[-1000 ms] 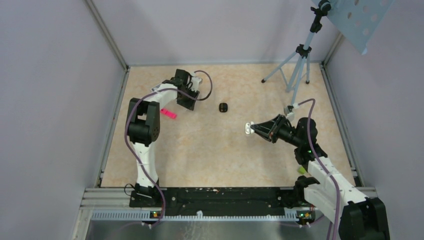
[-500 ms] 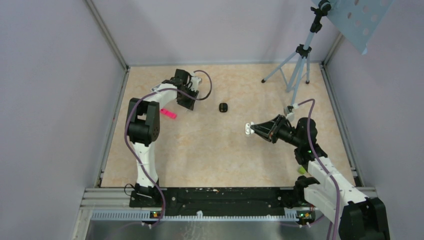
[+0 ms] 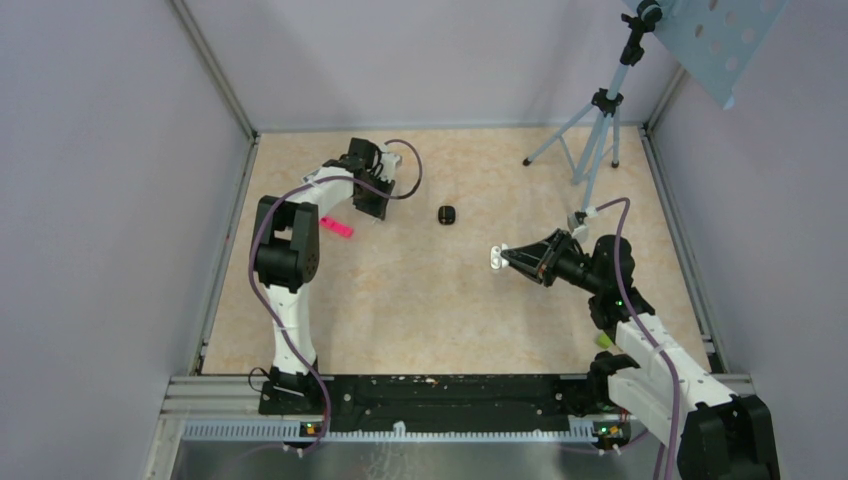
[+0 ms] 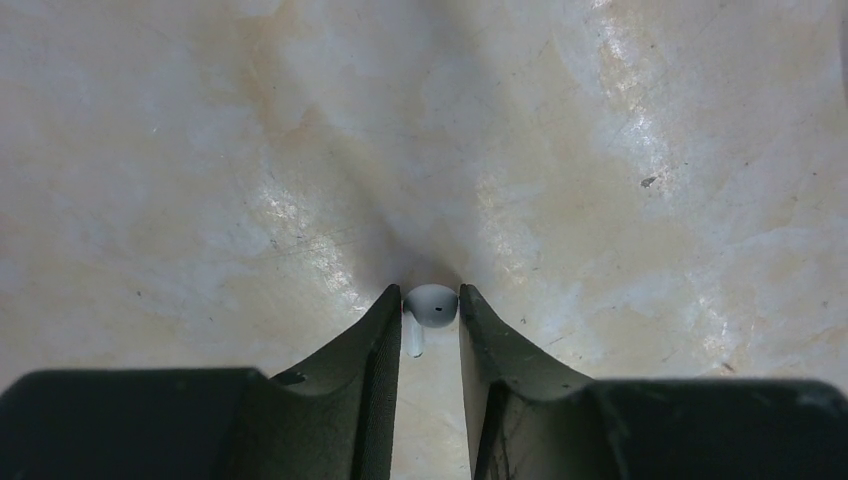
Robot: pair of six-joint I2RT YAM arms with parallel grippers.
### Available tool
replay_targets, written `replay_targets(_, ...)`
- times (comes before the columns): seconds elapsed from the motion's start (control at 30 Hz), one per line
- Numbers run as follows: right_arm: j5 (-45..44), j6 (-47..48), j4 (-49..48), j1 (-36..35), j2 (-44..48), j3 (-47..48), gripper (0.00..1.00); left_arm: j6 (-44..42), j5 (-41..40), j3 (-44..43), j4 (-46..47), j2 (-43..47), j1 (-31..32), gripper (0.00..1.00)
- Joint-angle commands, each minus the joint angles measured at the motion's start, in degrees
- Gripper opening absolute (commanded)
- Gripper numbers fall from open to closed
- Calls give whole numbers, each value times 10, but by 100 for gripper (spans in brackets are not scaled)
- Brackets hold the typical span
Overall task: Insert the wireless bluetooth earbuds into the charging case
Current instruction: Pick up the left earbud from the center of the board.
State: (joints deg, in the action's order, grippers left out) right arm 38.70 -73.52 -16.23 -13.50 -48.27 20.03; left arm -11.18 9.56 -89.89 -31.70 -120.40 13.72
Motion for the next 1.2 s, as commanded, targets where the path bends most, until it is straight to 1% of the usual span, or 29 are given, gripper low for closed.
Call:
replay_targets(0.0, 2, 1, -23, -7, 3, 24, 0, 13, 0, 6, -33, -6, -1, 34)
replay_targets(0.07, 2, 2, -24, -7, 3, 24, 0, 14, -1, 6, -32, -3, -1, 34)
replay_targets(0.23, 3, 1, -25, -7, 3, 23, 0, 20, 1, 2, -39, -4, -1, 31)
replay_targets(0.3, 3, 1, -26, -7, 3, 23, 0, 22, 1, 3, -42, -4, -1, 25)
replay_targets(0.37, 4, 1, -26, -7, 3, 23, 0, 24, 2, 3, -46, -5, 0, 22)
replay_targets(0.47, 4, 2, -27, -7, 3, 22, 0, 30, 1, 3, -48, -1, 1, 22)
replay_targets(0.53, 4, 1, -27, -7, 3, 22, 0, 34, 0, 2, -49, 4, 2, 30)
replay_targets(0.6, 5, 1, -27, -7, 2, 22, 0, 37, -1, 0, -53, 6, 3, 34)
replay_targets(0.67, 5, 0, -28, -7, 3, 21, 0, 37, -4, -3, -58, 5, 3, 34)
replay_targets(0.87, 5, 0, -28, -7, 7, 19, 0, 28, -5, -4, -67, -2, 5, 30)
replay_targets(0.97, 5, 0, -27, -7, 8, 19, 0, 27, -13, -4, -70, -2, 8, 36)
replay_targets(1.0, 5, 0, -27, -7, 8, 20, 0, 27, -13, -4, -70, -1, 8, 36)
replay_targets(1.07, 5, 0, -26, -7, 8, 20, 0, 27, -12, -4, -70, -1, 9, 35)
replay_targets(1.17, 5, 0, -26, -7, 8, 20, 0, 29, -13, -4, -70, -3, 10, 26)
